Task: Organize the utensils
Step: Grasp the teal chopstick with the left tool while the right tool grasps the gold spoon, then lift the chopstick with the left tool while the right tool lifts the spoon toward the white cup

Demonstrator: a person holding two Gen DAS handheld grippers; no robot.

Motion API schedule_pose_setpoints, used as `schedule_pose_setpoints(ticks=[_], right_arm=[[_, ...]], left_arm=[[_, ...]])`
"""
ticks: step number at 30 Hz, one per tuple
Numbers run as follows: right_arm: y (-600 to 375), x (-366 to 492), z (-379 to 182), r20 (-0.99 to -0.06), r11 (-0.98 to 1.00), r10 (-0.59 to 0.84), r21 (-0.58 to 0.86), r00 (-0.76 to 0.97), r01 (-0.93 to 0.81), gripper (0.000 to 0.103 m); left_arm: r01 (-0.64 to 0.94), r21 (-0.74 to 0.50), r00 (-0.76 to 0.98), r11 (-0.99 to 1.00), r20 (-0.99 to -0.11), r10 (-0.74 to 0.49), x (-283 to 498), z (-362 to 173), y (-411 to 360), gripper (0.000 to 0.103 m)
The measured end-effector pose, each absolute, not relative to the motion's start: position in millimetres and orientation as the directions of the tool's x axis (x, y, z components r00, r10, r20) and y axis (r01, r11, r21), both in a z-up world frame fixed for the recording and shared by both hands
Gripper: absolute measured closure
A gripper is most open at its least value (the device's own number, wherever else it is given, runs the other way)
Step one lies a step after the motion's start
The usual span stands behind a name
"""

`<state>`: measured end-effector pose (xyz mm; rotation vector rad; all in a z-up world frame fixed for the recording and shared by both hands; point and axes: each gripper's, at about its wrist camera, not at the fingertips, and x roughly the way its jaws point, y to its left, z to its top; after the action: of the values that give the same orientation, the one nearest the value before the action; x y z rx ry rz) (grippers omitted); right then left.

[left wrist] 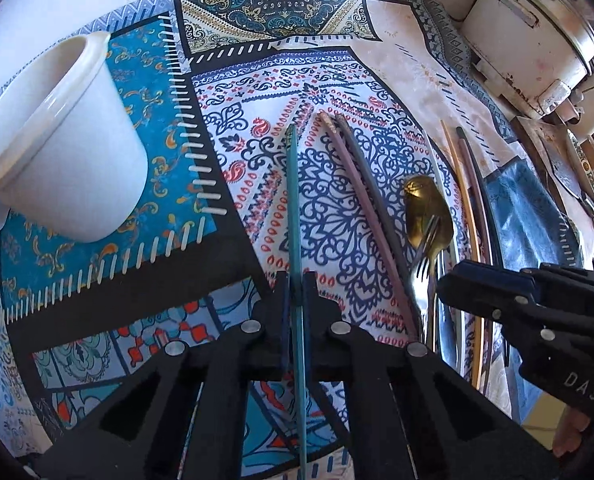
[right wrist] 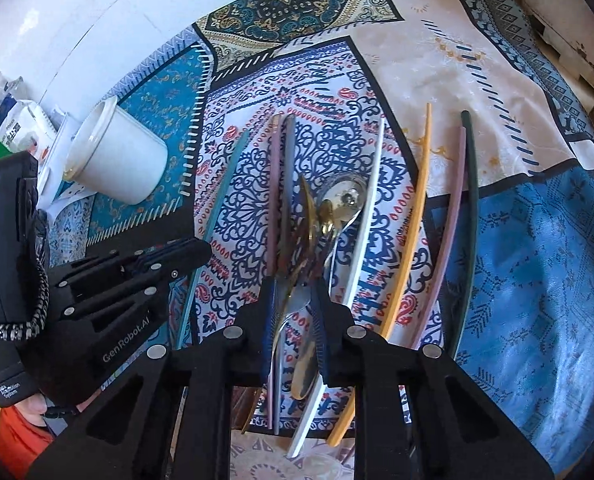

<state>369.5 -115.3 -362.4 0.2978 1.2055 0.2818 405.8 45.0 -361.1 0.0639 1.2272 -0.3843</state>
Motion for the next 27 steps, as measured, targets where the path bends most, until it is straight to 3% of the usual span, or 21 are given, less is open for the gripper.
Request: schedule_pose_setpoints(ticks=[5, 6, 9, 16, 27], right_arm=[[-110.6, 375.3, -370.7, -0.882, 0.933, 0.352, 0.356, 0.312, -0.046, 0.087], [-109.6, 377.0, -373.0, -0.887, 0.936, 0.346, 0.350, 0.307, -0.044, 0.087], [-107.3, 378.3, -376.1, -0.892, 0.942, 0.328, 0.332, 0.312, -0.041, 0.092], [-105.4, 378.9, -373.0, -0.886, 0.947, 0.317, 0.317, 0.339, -0.055, 0.100], [-124.7, 376.3, -347.2, -0.856, 0.951, 0.296, 0.305, 0.424, -0.047, 0.100]], left_arm=[[0.336, -0.136, 0.286, 0.932, -0.928, -0.239, 398.7, -361.5, 45.9, 0.099], [0.333, -0.086, 0.307, 0.939, -0.932, -0.194, 397.7, -361.8, 46.5, 0.099], [0.339, -0.077, 0.309, 0.938, -0.932, -0.188, 396.9, -362.3, 45.0, 0.099], [0.356, -0.076, 0.292, 0.931, -0.937, -0.189, 400.6, -363.0, 43.2, 0.099], [0.353, -0.109, 0.277, 0.929, -0.937, -0.215, 412.9, -365.9, 36.4, 0.099]])
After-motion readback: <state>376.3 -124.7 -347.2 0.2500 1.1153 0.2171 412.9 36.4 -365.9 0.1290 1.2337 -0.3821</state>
